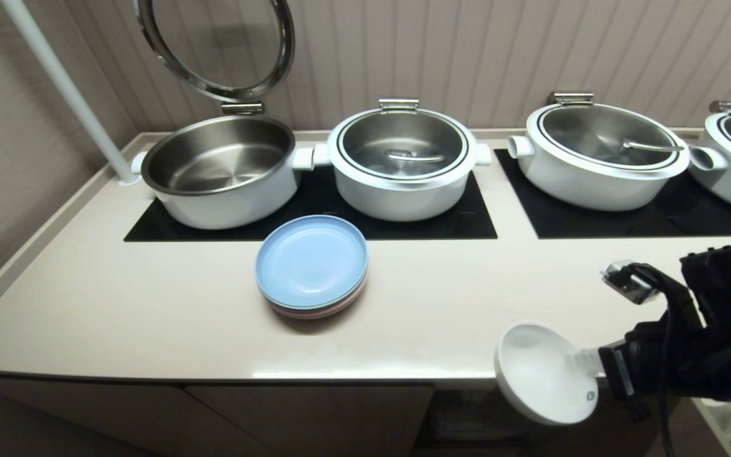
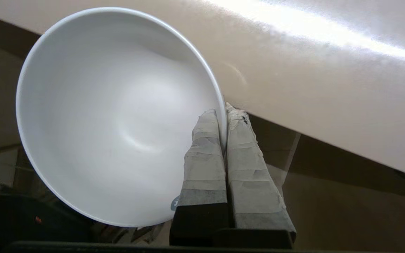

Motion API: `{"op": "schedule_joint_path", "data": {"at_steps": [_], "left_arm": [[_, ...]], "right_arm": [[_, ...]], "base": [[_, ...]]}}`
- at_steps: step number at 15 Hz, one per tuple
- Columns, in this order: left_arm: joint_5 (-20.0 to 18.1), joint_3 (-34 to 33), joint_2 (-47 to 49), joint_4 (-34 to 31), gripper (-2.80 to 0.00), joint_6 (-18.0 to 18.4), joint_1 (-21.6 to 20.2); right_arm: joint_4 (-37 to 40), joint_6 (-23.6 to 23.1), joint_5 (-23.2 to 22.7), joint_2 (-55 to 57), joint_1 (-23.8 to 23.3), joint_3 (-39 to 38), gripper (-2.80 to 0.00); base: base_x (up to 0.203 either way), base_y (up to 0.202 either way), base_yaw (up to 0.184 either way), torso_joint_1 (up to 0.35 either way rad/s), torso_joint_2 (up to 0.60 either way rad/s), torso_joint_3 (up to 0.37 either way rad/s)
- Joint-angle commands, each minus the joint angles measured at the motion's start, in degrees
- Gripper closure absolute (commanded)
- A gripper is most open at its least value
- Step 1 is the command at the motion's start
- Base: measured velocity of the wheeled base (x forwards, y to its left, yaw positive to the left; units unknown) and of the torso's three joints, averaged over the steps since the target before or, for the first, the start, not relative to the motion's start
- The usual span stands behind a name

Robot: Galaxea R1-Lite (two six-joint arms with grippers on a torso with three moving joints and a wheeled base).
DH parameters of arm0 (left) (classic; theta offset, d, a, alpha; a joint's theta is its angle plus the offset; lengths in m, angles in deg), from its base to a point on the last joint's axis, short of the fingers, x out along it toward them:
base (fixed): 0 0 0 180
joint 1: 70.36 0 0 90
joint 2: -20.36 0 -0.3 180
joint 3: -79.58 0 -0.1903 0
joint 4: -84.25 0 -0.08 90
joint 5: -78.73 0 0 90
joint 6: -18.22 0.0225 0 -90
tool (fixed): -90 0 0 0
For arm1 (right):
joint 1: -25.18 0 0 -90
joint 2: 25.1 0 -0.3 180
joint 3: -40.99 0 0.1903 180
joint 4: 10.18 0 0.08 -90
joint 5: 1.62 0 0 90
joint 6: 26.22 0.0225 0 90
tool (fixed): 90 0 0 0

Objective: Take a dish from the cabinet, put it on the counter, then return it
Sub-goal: Place it on the table

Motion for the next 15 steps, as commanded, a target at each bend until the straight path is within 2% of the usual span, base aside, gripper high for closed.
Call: {"op": "schedule_joint_path", "data": {"at_steps": [1,4,9,12,15], "left_arm": [[-0.08,-0.01,0.00,0.04,0.00,-0.03,0.04],[0.00,-0.01,0.00,0.04,0.00,-0.03,0.04],[0.00,-0.01,0.00,0.04,0.00,-0.03,0.02],[0.00,-0.01,0.00,0.04,0.00,-0.03,0.04],[-0.05,-0.01,0.00,0.04,0.00,-0.03,-0.04]], "right_arm": [[2.20,1.20,2.07,2.71,0.01,3.73,0.00],[5.35,4.76,2.58,4.34,-0.12,8.51,0.00],[5.58,9.47,9.30,8.70,-0.42,12.49,0.00],[5.49,10.67,13.52,11.00,-1.30,13.39,0.00],[5.56,11.91,14.05,12.11,-1.74,14.53,0.00]], "base": [[0.000,0.000,0.000,0.000,0.00,0.000],[0.000,0.000,0.000,0.000,0.00,0.000],[0.000,0.000,0.000,0.000,0.00,0.000],[0.000,0.000,0.000,0.000,0.00,0.000],[0.000,0.000,0.000,0.000,0.00,0.000]]}}
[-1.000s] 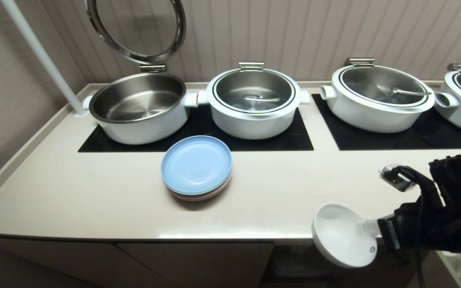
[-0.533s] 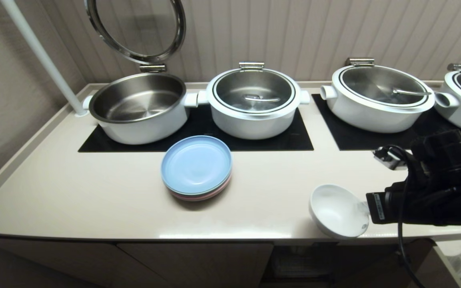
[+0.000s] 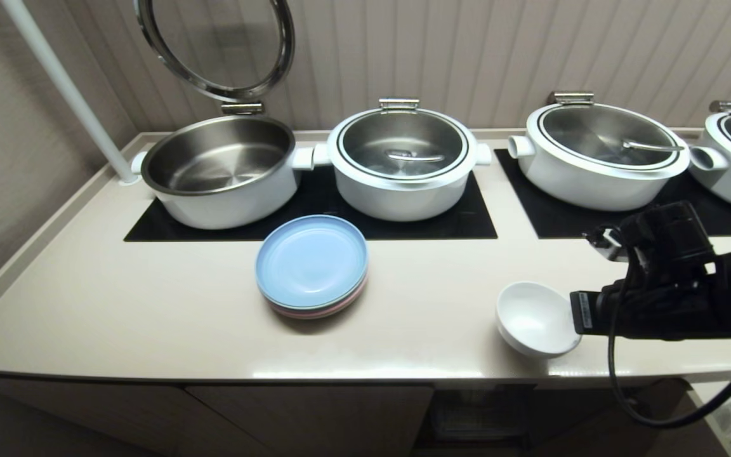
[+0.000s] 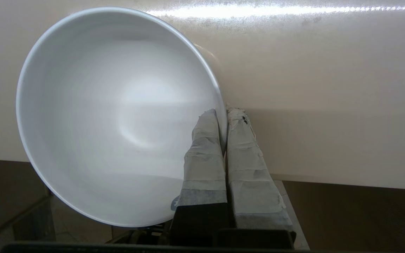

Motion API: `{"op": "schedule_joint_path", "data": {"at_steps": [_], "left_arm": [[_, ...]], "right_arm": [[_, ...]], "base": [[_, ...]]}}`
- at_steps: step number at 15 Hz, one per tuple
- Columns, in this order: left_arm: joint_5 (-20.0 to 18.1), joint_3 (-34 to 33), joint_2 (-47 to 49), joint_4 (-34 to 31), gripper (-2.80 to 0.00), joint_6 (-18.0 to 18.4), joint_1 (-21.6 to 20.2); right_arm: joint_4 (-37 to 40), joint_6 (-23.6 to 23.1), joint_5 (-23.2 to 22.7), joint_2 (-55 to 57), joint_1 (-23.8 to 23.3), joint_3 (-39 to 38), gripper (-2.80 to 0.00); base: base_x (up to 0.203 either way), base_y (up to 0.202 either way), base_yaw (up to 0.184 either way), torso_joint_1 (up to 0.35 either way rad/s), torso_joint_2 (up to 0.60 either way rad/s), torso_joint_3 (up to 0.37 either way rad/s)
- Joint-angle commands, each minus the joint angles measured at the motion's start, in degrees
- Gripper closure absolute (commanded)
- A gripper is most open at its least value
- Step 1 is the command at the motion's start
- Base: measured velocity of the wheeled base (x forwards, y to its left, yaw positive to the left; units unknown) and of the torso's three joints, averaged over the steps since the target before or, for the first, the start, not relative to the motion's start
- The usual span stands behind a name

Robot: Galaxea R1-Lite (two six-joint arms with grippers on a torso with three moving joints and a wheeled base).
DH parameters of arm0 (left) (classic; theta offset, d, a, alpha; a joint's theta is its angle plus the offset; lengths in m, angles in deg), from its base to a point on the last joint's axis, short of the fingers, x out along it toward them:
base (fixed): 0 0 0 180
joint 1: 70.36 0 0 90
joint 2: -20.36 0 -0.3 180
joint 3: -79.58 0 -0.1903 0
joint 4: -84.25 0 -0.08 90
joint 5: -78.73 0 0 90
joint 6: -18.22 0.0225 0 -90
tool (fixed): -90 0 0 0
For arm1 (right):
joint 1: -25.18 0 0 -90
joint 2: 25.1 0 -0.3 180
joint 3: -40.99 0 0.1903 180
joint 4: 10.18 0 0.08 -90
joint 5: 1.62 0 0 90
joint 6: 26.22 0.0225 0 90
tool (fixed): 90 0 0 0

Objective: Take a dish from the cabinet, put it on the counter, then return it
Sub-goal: Place it on the table

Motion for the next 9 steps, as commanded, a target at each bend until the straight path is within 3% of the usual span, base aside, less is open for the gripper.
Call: {"op": "schedule_joint_path", "data": {"at_steps": [1,9], "left_arm": [[-0.01,-0.01,0.00,0.01,0.00,-0.03,-0.04],[0.04,-0.01,0.00,0.01,0.00,-0.03,-0.05]], "right_arm": [[0.02,0.28,0.07,1.75,-0.14,1.05,0.00],[-0.34,4.46,0.16,5.17,-0.14,3.54,0.00]], "base": [[0.000,0.000,0.000,0.000,0.00,0.000],[0.000,0.000,0.000,0.000,0.00,0.000]]}}
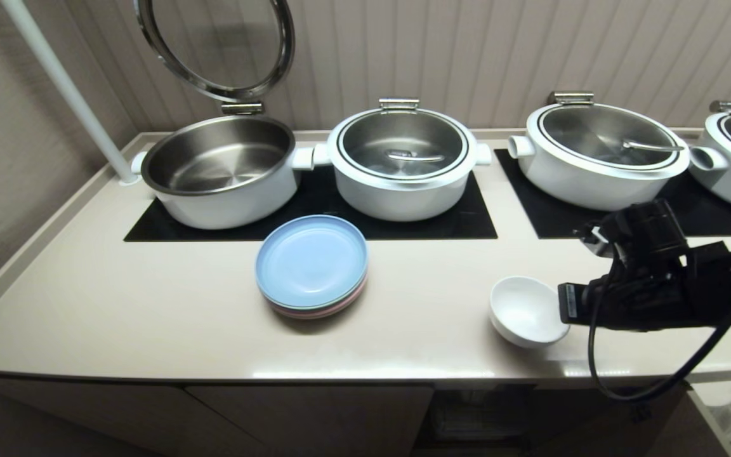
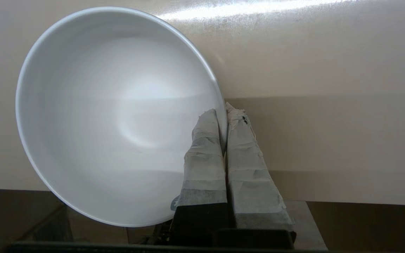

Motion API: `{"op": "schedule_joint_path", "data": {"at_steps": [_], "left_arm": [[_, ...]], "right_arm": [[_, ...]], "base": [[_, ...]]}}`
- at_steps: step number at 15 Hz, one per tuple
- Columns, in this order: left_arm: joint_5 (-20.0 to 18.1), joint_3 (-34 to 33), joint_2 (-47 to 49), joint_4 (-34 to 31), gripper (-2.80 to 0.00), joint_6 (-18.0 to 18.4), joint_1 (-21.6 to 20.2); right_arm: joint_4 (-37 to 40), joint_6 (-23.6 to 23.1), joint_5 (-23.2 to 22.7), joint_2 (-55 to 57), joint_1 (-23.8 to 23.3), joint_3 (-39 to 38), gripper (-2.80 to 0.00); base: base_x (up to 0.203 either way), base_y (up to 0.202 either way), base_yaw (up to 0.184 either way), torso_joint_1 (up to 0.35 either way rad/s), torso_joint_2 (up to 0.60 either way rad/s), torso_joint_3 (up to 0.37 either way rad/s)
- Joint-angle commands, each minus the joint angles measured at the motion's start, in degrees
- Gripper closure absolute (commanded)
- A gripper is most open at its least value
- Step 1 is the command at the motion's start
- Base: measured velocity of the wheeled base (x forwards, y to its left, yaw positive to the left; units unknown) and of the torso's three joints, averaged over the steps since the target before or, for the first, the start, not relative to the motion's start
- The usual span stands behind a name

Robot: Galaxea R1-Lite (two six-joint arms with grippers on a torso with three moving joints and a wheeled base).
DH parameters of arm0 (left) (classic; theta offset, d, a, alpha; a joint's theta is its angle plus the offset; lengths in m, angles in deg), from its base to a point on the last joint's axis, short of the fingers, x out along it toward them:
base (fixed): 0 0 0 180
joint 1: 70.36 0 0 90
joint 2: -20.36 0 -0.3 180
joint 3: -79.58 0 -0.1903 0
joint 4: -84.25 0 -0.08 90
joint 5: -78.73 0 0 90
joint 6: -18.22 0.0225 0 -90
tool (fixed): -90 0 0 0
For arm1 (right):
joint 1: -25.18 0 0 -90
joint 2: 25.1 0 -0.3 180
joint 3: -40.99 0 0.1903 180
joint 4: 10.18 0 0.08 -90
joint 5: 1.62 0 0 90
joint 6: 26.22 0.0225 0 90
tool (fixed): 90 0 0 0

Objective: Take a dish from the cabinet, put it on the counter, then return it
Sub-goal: Place it on the table

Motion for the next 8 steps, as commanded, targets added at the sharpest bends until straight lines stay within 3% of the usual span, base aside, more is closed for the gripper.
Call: {"op": "schedule_joint_path", "data": {"at_steps": [1,8], "left_arm": [[-0.08,-0.01,0.00,0.00,0.00,-0.03,-0.04],[0.00,-0.01,0.00,0.00,0.00,-0.03,0.04]], "right_arm": [[0.13,1.09,0.01,1.32,0.02,0.69,0.00],[-0.12,1.37,-0.07,2.65,0.02,1.57,0.00]], "base": [[0.000,0.000,0.000,0.000,0.00,0.000],[0.000,0.000,0.000,0.000,0.00,0.000]]}}
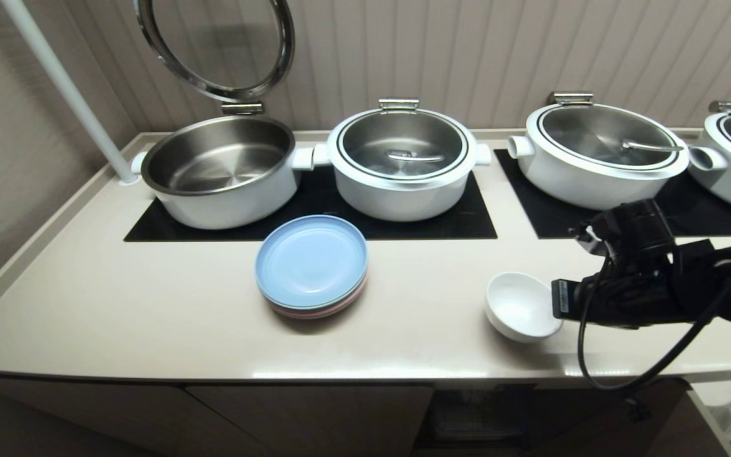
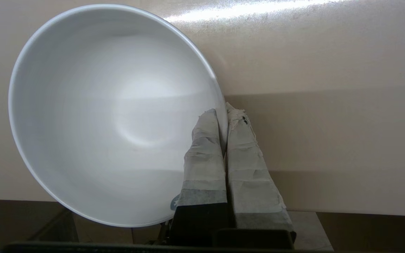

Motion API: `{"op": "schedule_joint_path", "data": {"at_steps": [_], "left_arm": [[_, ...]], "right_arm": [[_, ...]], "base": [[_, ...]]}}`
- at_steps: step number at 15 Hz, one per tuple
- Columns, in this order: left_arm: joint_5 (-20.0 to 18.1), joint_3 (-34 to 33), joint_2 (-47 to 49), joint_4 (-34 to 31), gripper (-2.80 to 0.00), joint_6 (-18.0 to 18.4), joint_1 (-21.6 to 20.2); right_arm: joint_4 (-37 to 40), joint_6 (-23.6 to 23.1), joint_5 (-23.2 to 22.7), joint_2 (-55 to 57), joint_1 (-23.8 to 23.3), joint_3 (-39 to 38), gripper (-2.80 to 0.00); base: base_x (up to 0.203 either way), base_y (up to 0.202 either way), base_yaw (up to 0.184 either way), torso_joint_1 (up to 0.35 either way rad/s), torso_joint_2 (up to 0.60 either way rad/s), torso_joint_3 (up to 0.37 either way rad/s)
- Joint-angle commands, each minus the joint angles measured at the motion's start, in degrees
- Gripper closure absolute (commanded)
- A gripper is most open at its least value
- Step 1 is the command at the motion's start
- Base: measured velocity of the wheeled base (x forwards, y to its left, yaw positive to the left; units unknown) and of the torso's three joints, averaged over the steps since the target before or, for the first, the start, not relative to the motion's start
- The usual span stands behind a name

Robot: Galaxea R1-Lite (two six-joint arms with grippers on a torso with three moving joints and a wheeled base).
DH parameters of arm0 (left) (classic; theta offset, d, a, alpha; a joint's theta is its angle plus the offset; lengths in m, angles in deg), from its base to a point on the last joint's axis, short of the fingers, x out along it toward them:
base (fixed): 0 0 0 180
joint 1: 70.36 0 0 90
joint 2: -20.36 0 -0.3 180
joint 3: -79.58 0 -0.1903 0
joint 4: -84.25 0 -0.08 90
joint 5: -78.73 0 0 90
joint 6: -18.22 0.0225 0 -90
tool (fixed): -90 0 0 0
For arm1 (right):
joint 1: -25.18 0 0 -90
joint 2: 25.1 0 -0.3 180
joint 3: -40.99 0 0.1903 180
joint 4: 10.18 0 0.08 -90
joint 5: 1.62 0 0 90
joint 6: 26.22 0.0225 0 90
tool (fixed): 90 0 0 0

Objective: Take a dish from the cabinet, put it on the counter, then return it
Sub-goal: Place it on the table

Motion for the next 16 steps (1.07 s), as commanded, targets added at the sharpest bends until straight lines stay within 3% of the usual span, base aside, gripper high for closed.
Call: {"op": "schedule_joint_path", "data": {"at_steps": [1,16], "left_arm": [[0.00,-0.01,0.00,0.01,0.00,-0.05,0.04],[0.00,-0.01,0.00,0.01,0.00,-0.05,0.04]], "right_arm": [[0.22,0.08,0.02,0.31,0.02,0.01,0.00],[0.75,0.06,0.10,0.49,0.11,2.07,0.00]], "base": [[0.000,0.000,0.000,0.000,0.00,0.000],[0.000,0.000,0.000,0.000,0.00,0.000]]}}
